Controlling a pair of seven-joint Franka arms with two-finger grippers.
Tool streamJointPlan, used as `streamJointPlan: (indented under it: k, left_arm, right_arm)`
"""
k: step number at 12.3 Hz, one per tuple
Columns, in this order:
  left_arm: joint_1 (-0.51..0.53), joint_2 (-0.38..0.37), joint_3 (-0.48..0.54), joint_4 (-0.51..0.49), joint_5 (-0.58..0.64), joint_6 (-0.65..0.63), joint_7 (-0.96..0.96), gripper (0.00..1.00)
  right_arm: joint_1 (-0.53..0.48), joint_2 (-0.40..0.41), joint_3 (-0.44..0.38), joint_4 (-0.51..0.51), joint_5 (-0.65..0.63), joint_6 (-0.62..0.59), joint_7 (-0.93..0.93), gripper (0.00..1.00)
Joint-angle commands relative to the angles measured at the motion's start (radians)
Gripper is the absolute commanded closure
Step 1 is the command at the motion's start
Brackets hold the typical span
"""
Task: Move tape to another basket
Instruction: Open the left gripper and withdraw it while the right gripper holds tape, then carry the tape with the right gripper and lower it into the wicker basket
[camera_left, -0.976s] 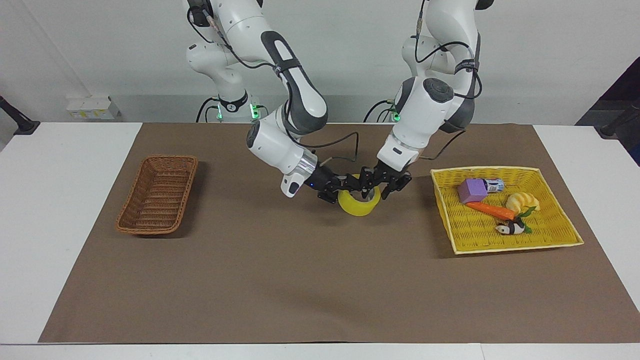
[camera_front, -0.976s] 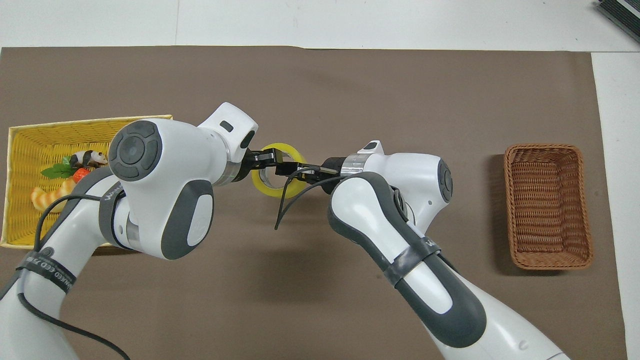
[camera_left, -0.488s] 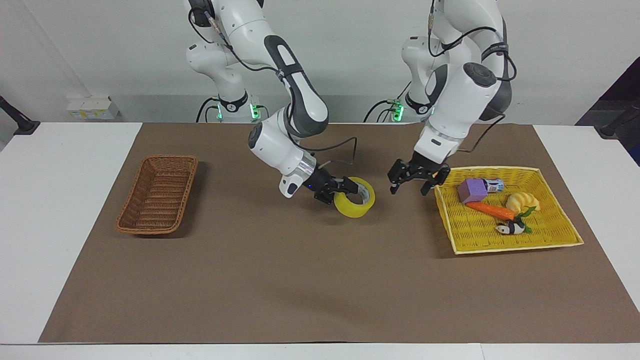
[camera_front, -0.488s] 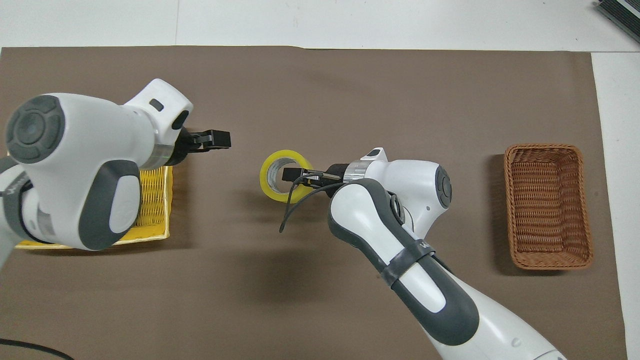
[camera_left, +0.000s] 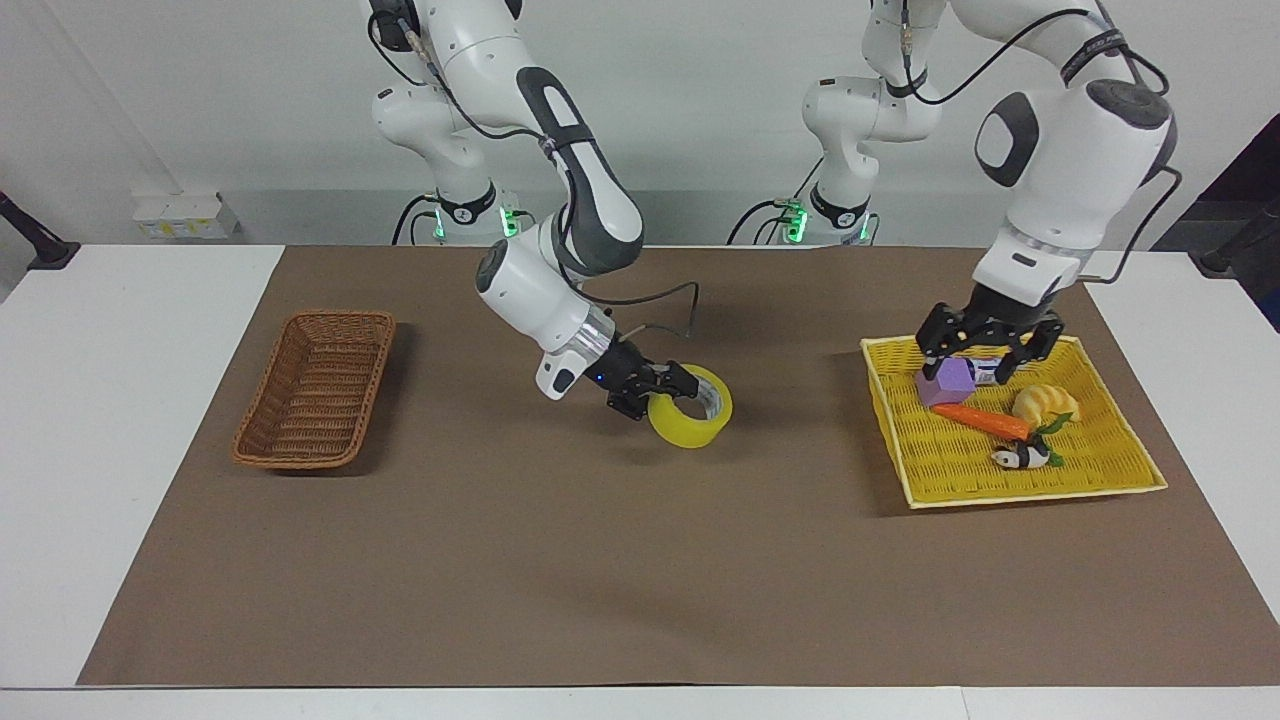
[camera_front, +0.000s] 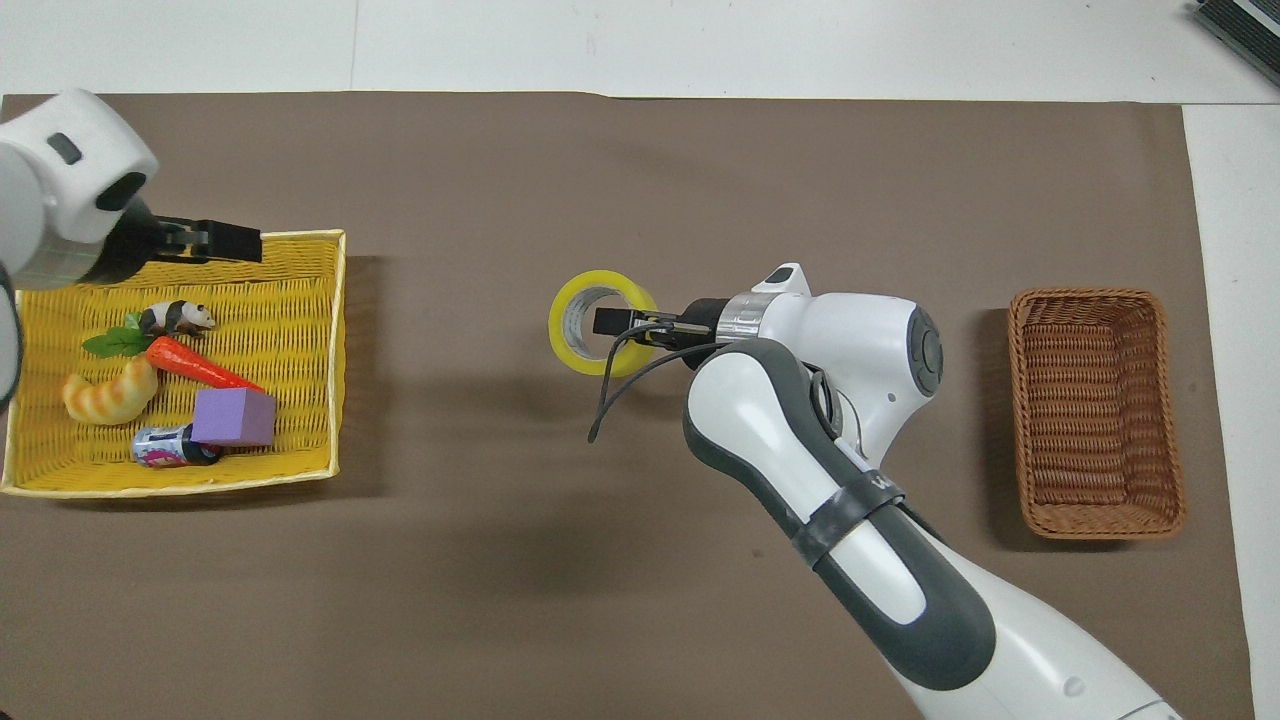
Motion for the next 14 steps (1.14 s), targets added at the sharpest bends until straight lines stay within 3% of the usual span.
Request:
streamJointPlan:
  k: [1, 4, 7, 14]
  left_arm:
    - [0.052, 0.003, -0.012, 0.111, 0.063, -0.113, 0.048, 0.00]
    - [0.086, -0.002, -0.007, 0.195, 0.060, -0.232, 0.104, 0.00]
    - [0.088, -0.017, -0.006, 0.205, 0.052, -0.329, 0.131, 0.00]
    - [0.085, -0.068, -0.012, 0.202, 0.008, -0.411, 0.125, 0.00]
  right_arm:
    - [-0.048, -0.040, 0.004, 0.016, -0.163, -0.051, 0.029, 1.00]
    - [-0.129, -0.053, 0.005, 0.072, -0.400, -0.164, 0.028, 1.00]
    - [-0.192, -0.097, 0.004, 0.081, -0.513, -0.282, 0.028, 1.00]
    - [-0.364, -0.168, 0.002, 0.121, -0.788, -0.554, 0.028, 1.00]
